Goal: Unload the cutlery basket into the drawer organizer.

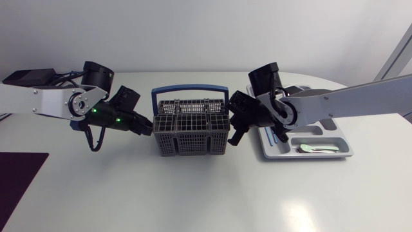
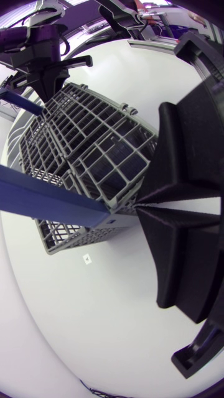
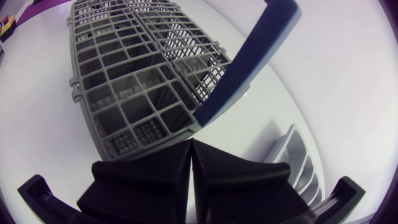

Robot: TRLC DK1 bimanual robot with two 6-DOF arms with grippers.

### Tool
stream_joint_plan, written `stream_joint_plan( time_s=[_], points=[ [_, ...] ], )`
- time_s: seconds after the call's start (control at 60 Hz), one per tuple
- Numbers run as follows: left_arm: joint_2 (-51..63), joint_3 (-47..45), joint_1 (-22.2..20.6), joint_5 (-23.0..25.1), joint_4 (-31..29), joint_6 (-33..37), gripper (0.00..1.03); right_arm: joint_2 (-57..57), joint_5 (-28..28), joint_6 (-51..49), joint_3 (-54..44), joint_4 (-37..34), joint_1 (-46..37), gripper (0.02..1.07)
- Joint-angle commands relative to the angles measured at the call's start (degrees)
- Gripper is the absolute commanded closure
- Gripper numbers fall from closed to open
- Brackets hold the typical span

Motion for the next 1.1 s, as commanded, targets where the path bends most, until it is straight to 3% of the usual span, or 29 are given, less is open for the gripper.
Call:
stream_joint_plan(
  time_s=[0.0, 0.567, 0.95, 1.017, 1.083],
  points=[
    [-1.23, 0.52, -0.33, 1.09, 0.35, 0.63, 0.94, -1.24, 0.19, 1.54, -1.35, -0.03, 0.70, 1.01],
    [-2.02, -0.36, 0.20, 0.92, 0.35, 0.01, 0.94, -5.37, 0.72, 1.37, -5.57, 0.14, 1.57, 1.01],
    [-17.13, -5.10, 11.63, 1.01, -0.35, 0.36, 0.92, -22.69, 5.99, 0.05, -13.31, -0.39, -4.93, 1.00],
    [-20.65, -5.89, 13.30, 1.01, -1.41, 0.45, 0.83, -26.91, 8.19, -0.22, -14.98, -0.65, -5.54, 1.00],
    [-23.55, -7.04, 14.35, 1.01, -2.02, 0.54, 0.83, -31.21, 8.80, -0.22, -16.03, -2.32, -6.69, 0.99]
  ],
)
